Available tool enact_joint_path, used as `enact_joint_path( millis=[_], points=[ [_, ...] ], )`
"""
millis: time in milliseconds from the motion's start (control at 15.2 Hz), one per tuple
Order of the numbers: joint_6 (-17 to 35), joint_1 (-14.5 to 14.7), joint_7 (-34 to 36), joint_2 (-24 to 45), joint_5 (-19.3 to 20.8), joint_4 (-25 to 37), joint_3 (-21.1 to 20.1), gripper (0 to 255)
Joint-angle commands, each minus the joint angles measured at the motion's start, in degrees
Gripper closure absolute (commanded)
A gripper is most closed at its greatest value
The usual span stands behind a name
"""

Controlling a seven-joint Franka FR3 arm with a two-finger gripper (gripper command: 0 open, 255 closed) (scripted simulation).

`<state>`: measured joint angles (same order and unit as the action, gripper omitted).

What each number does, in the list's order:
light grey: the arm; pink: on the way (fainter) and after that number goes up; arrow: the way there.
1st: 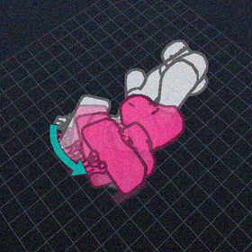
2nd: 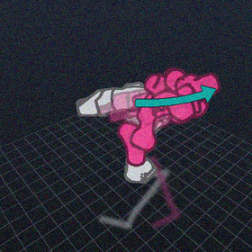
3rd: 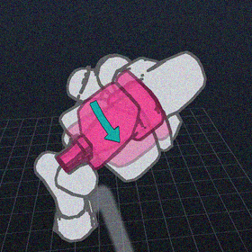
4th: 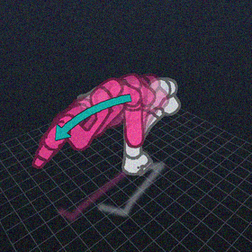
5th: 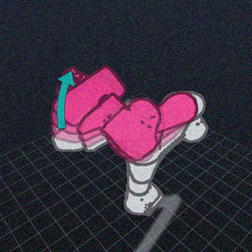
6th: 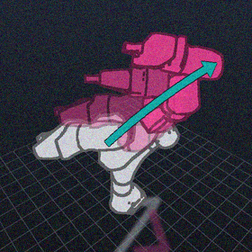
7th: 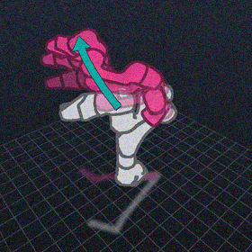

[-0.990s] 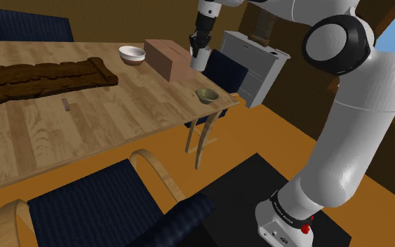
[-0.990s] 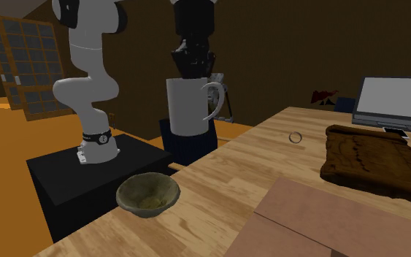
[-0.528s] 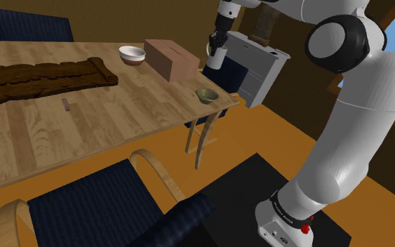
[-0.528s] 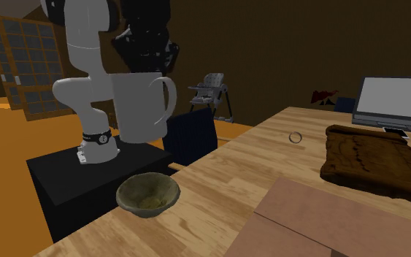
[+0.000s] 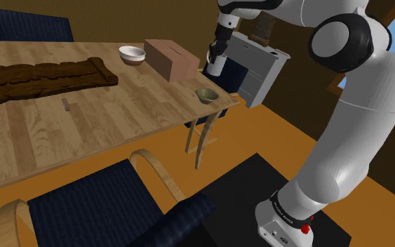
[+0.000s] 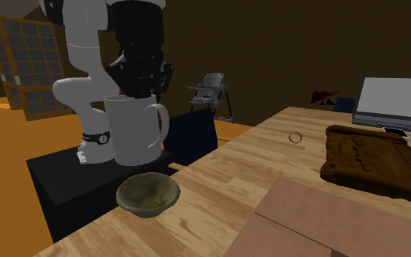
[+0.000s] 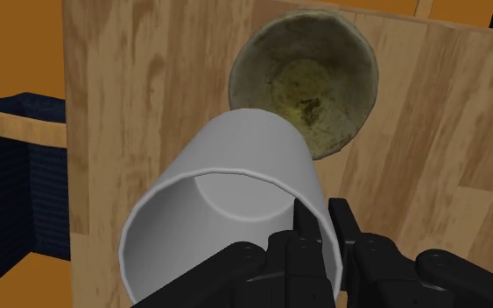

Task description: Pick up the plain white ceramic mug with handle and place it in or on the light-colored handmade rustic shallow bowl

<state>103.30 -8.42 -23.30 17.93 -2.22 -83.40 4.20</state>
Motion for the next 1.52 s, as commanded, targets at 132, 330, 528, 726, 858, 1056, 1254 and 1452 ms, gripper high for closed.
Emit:
enact_joint_path(
  millis=[132,330,528,726,858,1056,1254,1452],
  points=[
    [3.1,0.0,-0.1,-0.1,0.0,-3.2,0.0,255],
    [5.4,0.1,-0.1,0.1,-0.1,-5.2,0.0,255],
    [7.5,0.1,-0.2,0.4,-0.1,-7.1,-0.1,255],
    [8.3,0.1,-0.2,0.5,-0.1,-7.8,-0.1,255],
    [8.3,0.1,-0.2,0.5,-0.1,-7.8,-0.1,255],
    [8.3,0.1,-0.2,0.5,-0.1,-7.8,-0.1,255],
    [8.3,0.1,-0.2,0.5,-0.1,-7.8,-0.1,0],
    [8.3,0.1,-0.2,0.5,-0.1,-7.8,-0.1,0]
  ],
)
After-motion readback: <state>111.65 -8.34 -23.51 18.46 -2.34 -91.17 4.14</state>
